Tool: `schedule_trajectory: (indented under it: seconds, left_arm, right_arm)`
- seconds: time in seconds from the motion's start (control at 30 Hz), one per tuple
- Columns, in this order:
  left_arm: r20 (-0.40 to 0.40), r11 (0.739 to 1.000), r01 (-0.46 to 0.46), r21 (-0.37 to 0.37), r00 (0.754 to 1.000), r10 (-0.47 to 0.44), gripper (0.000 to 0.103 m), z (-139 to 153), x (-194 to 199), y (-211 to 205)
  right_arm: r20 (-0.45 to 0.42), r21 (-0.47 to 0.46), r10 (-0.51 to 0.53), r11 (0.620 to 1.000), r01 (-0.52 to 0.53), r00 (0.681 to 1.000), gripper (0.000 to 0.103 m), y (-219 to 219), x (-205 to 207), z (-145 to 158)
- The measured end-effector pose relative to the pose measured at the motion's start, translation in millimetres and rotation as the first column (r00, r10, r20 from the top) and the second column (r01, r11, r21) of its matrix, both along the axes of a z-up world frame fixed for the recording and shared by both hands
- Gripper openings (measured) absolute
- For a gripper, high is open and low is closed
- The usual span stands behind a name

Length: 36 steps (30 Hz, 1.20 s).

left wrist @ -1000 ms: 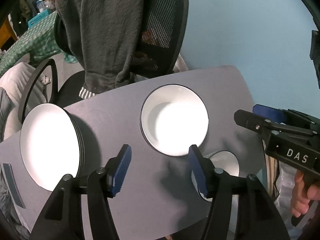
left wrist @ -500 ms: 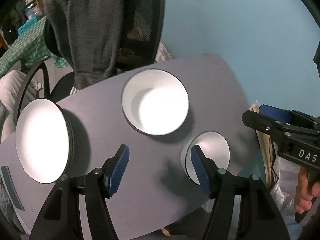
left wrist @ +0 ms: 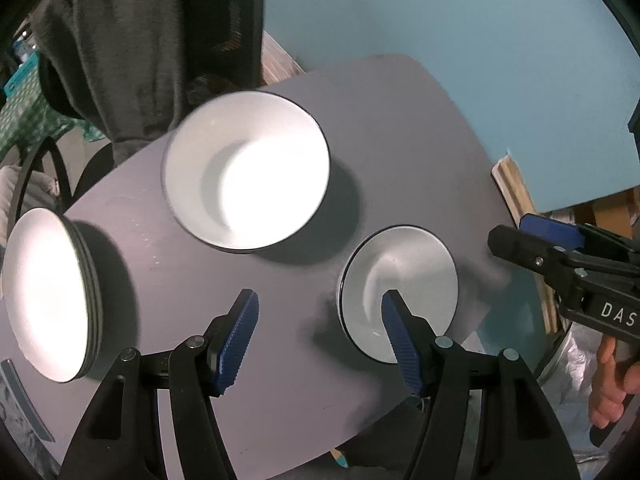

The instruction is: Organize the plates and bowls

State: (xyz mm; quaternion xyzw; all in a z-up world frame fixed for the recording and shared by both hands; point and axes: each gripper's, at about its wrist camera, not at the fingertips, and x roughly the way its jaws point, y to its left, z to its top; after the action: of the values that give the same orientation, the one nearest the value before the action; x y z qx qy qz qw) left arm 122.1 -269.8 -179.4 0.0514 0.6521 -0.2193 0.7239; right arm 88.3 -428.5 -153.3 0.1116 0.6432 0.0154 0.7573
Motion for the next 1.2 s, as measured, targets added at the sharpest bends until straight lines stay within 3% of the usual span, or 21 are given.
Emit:
schedule_trajectory:
  seconds: [0.33,0.73,0.9,1.03,1.2]
  left_arm:
    - [-0.049,0.998,0.056,0.037,0.997,-0.054,0.065,-41,-12,-25]
    - [-0.084,0.997,0.047,0.062,0.996,-0.041,0.065,-71,-19,-39]
    - [-0.095,0.998,0.026,0.055,0.995,-0.021,0.065,-76,-18,-37]
    - [-0.098,0.999,0.012,0.049,0.995,-0.007,0.065,-77,-17,-34]
    - [-0.122,0.999,-0.016,0.049,0.992,0.021,0.047,-81,-17,-25]
  right_arm:
    - [-0.057,0.074,-0.049,0.996,0.053,0.997,0.060,-16,-9,-49]
    - [-0.097,0.110,-0.022,0.993,0.032,0.995,0.059,-12,-10,-85]
    - [-0.109,0.117,0.001,0.993,0.012,0.994,0.042,-6,-11,-95]
    - [-0.113,0.121,0.015,0.993,-0.002,0.993,0.034,-3,-13,-99]
    - [-0.120,0.124,0.034,0.992,-0.019,0.992,0.023,-2,-17,-99]
